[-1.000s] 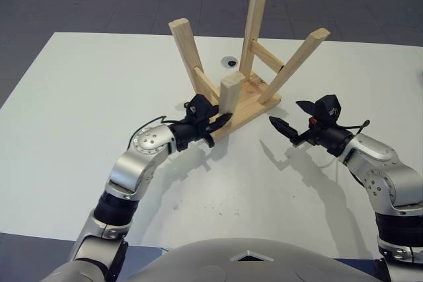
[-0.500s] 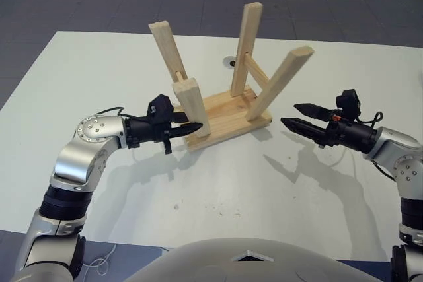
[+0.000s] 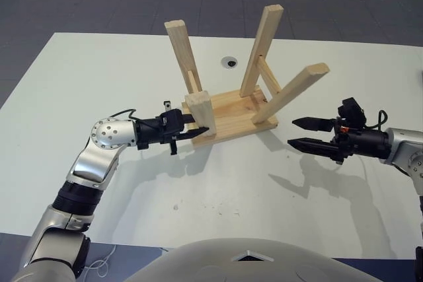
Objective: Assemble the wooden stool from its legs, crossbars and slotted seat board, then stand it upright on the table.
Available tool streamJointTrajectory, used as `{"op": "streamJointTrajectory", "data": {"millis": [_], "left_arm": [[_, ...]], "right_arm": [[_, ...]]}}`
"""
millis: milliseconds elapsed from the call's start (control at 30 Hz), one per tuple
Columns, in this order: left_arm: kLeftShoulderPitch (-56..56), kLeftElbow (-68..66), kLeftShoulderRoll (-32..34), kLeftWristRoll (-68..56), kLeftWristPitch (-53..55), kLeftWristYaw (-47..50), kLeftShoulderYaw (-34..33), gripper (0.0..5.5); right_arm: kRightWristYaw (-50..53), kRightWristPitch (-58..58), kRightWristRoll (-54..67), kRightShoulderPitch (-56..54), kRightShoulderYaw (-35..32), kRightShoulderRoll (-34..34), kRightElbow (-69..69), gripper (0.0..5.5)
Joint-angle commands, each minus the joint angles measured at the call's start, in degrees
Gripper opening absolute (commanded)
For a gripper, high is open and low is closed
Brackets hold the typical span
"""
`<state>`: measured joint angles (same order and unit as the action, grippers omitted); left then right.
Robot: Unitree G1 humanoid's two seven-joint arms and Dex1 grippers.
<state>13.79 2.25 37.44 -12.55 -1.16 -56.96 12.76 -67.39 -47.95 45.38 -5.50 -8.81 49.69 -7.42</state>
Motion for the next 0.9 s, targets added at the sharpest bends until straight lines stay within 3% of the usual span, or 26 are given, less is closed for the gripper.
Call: {"op": "streamJointTrajectory", "data": {"millis": [33,300,533,700,900], "left_arm": [[0.37,-3.16,2.07,2.75,1.17,-0.77,-0.61,1.83],[-0.44,-1.56,1.24,1.22,2.92,-0.77,-1.97,3.28],[-1.06,1.56,1.53,-10.66,19.57,0.97,-10.82,4.59],[-3.03,3.43,1.95,-9.33,20.92,1.63,-10.98,5.38],[-5.03,3.30,2.88,-7.88,20.19,1.27,-11.02,5.38]], "right_arm": [[0.25,2.93,-3.56,-0.54,1.87,0.25,0.20,5.40],[10.34,20.30,-16.79,-7.67,4.67,-9.11,9.92,5.40],[13.25,21.90,-16.04,-15.66,7.77,-21.11,12.98,5.40],[4.06,11.78,-10.67,-9.81,10.50,-14.60,3.41,5.40],[0.47,6.69,-6.80,-2.60,6.84,-6.92,-4.19,5.40]]}}
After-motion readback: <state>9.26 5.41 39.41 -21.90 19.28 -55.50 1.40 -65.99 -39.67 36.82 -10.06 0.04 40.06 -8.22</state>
